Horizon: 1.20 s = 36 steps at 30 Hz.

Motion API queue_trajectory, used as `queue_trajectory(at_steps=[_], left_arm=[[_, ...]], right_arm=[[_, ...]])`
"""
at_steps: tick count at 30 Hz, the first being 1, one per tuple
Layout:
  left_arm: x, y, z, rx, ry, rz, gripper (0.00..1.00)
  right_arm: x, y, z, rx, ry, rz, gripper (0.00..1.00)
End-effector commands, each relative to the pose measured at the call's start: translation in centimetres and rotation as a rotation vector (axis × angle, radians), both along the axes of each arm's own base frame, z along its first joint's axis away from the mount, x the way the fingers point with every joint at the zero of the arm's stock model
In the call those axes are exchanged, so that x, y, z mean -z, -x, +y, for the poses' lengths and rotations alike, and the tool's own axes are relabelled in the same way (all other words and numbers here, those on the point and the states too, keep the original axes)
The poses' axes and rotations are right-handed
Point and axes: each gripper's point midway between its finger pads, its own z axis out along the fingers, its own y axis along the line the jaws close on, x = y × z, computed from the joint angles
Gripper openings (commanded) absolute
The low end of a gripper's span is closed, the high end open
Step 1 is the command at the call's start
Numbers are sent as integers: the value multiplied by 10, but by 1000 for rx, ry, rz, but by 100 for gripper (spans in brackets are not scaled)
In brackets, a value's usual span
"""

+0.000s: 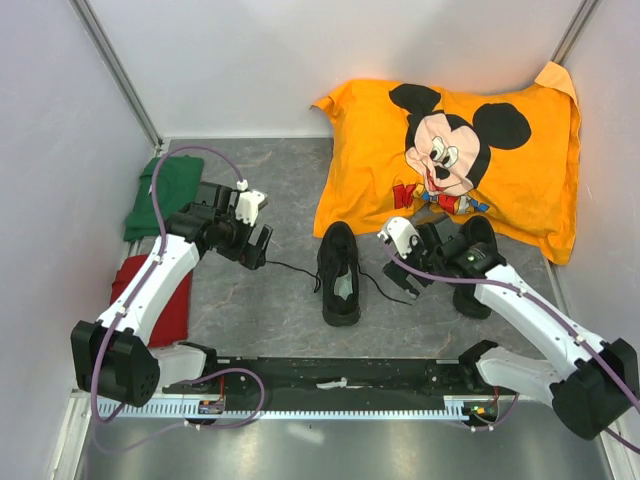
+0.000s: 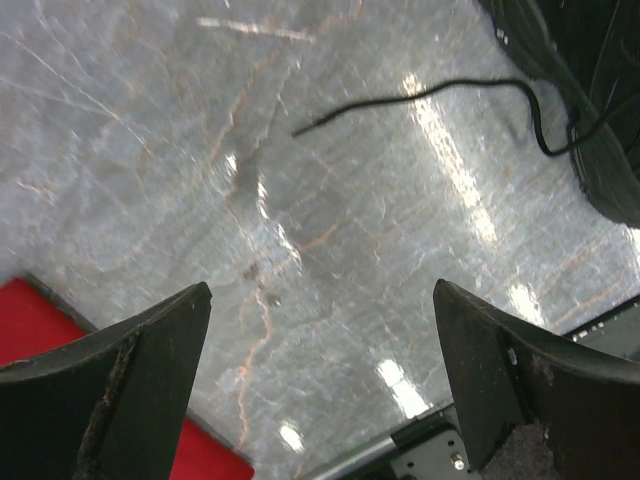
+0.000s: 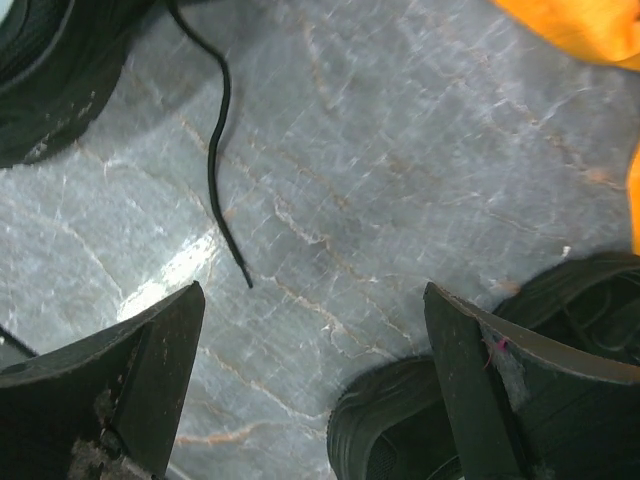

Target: Tie the shoes

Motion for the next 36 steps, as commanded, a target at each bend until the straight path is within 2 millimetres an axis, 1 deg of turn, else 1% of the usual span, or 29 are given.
queue_trajectory(at_steps=[1,2,3,4,5,6,7,8,9,10,12,13,15,16,17,18,19,20,21,23,24,27,30,32,33,34,36], left_arm=[[-38,-31,-16,139,43,-210,99],[-44,-37,-21,174,56,-247,99],[-45,-40,-25,203,64,-266,99],[-47,-42,-32,265,82,-291,99],[-48,-46,-37,301,93,-315,99],[-48,-50,-40,333,94,-330,99],[-41,-54,-45,368,96,-329,99],[-43,-62,-48,384,100,-353,99],[-42,-65,-51,433,89,-369,99],[-35,-65,-59,488,116,-351,99],[-33,-69,-66,596,111,-385,99],[-27,-66,-74,655,134,-382,99],[-13,-63,-80,773,107,-403,99],[-7,-59,-86,826,106,-404,99],[10,-54,-87,864,99,-373,98],[17,-54,-88,929,73,-383,95],[28,-45,-92,975,73,-347,94],[41,-41,-93,1010,72,-313,92],[49,-40,-93,1063,55,-313,89],[62,-37,-96,1106,34,-288,84],[73,-37,-96,1139,22,-268,78],[90,-41,-94,1183,-16,-243,68],[100,-40,-92,1215,-30,-227,64],[108,-33,-89,1246,-42,-208,59],[113,-32,-87,1274,-60,-210,55],[120,-25,-82,1287,-82,-187,54],[127,-23,-80,1290,-103,-176,53]], right_arm=[[-14,-5,9,-93,6,-10,98],[-13,-5,10,-110,13,-5,98],[-8,-4,12,-126,20,19,98],[-6,-4,13,-134,21,29,98],[-9,-7,15,-146,21,24,98],[-6,-8,17,-163,27,31,98],[-6,-9,19,-183,26,34,98],[-7,-12,20,-213,39,23,98],[0,-11,20,-228,59,45,98],[2,-12,20,-246,68,53,98],[9,-16,18,-264,106,67,98],[10,-18,18,-267,117,74,98],[19,-17,18,-295,136,100,98],[23,-15,17,-302,143,111,98],[28,-14,17,-308,149,128,98],[32,-13,16,-314,156,138,98],[35,-12,15,-317,161,147,98],[38,-12,15,-319,163,158,98],[39,-11,16,-321,163,161,98],[45,-11,16,-321,166,175,98],[47,-13,17,-319,165,173,98],[55,-13,19,-314,164,201,98],[59,-12,24,-321,145,223,98],[61,-12,25,-325,139,214,98],[62,-12,25,-330,138,210,98],[65,-9,23,-336,144,212,98],[68,-11,23,-350,145,186,97]])
